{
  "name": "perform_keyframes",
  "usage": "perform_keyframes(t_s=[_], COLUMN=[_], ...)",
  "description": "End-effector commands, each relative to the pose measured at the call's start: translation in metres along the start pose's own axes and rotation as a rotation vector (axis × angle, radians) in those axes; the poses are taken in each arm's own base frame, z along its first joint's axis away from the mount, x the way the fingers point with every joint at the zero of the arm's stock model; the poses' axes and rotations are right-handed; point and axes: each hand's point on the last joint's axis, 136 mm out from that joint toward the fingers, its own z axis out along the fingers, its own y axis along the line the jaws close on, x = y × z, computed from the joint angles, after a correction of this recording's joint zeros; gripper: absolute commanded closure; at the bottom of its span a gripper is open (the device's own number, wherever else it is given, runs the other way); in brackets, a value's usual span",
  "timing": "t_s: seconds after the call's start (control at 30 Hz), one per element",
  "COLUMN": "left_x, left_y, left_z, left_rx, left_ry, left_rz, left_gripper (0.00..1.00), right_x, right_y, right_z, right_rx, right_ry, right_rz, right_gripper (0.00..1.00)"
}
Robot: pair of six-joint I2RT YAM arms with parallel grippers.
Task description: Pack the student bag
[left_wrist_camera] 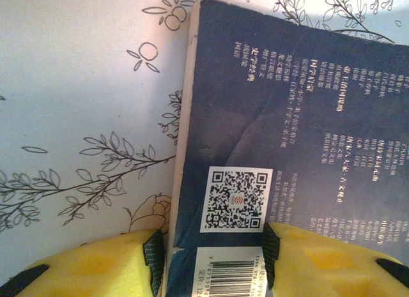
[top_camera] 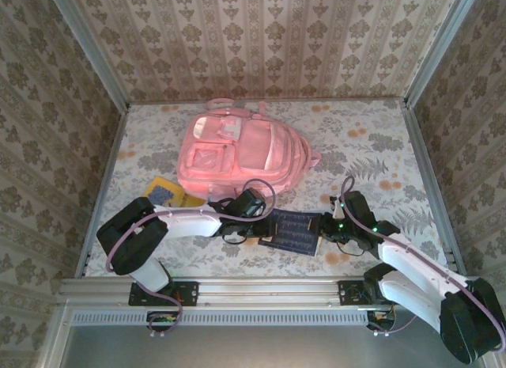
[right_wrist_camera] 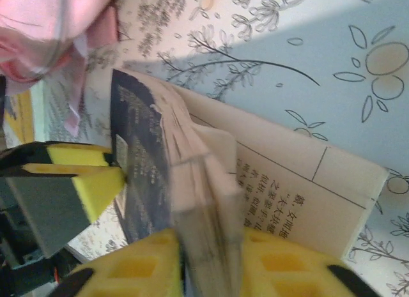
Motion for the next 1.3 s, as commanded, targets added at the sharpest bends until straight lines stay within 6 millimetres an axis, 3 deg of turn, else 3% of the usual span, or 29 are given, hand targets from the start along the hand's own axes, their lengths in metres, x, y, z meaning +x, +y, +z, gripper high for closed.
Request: perform_keyframes(t_s=[0.0,0.13,0.23,0.37,0.47,0.6,0.83,0.97,1.07,1.27], left_x=[0.015,0.011,0.005,-0.006,-0.008,0.001,-0.001,0.014,0.02,0.032], left_y=[-0.015,-0.008,-0.005,-0.014,-0.029,-0.058,-0.083,-0.091,-0.09,-0.094], left_z=[0.013,-0.007,-0.035,-0.077,-0.095,-0.093,-0.088,-0.07,-0.058,-0.056], left_rx=[0.039,-0.025,-0.09,-0.18,-0.253,-0.227,-0.124,-0.155,-0.173,-0.094], left_ry=[0.041,0.012,-0.048,-0.185,-0.284,-0.354,-0.499,-0.434,-0.364,-0.364], left_rz=[0.085,0.137,0.218,0.441,0.653,0.932,1.158,1.365,1.429,1.493], left_gripper=[0.48,0.41,0.36,0.27,0.23,0.21,0.14,0.14,0.15,0.16], right_x=[0.002,0.0,-0.004,-0.008,-0.011,-0.012,-0.015,-0.017,-0.019,-0.02], right_y=[0.006,0.011,0.015,0.026,0.033,0.044,0.054,0.057,0.057,0.058], right_z=[-0.007,-0.01,-0.014,-0.018,-0.019,-0.017,-0.02,-0.021,-0.02,-0.017], right_rx=[0.003,-0.021,-0.023,-0.043,-0.055,-0.1,-0.131,-0.139,-0.142,-0.142], right_ry=[0.011,-0.001,-0.014,-0.009,0.003,0.026,0.026,0.022,0.022,0.028], right_rz=[0.018,0.049,0.074,0.118,0.145,0.18,0.197,0.198,0.203,0.207], right_gripper=[0.81,0.89,0.94,0.96,0.98,0.98,0.97,0.97,0.97,0.96])
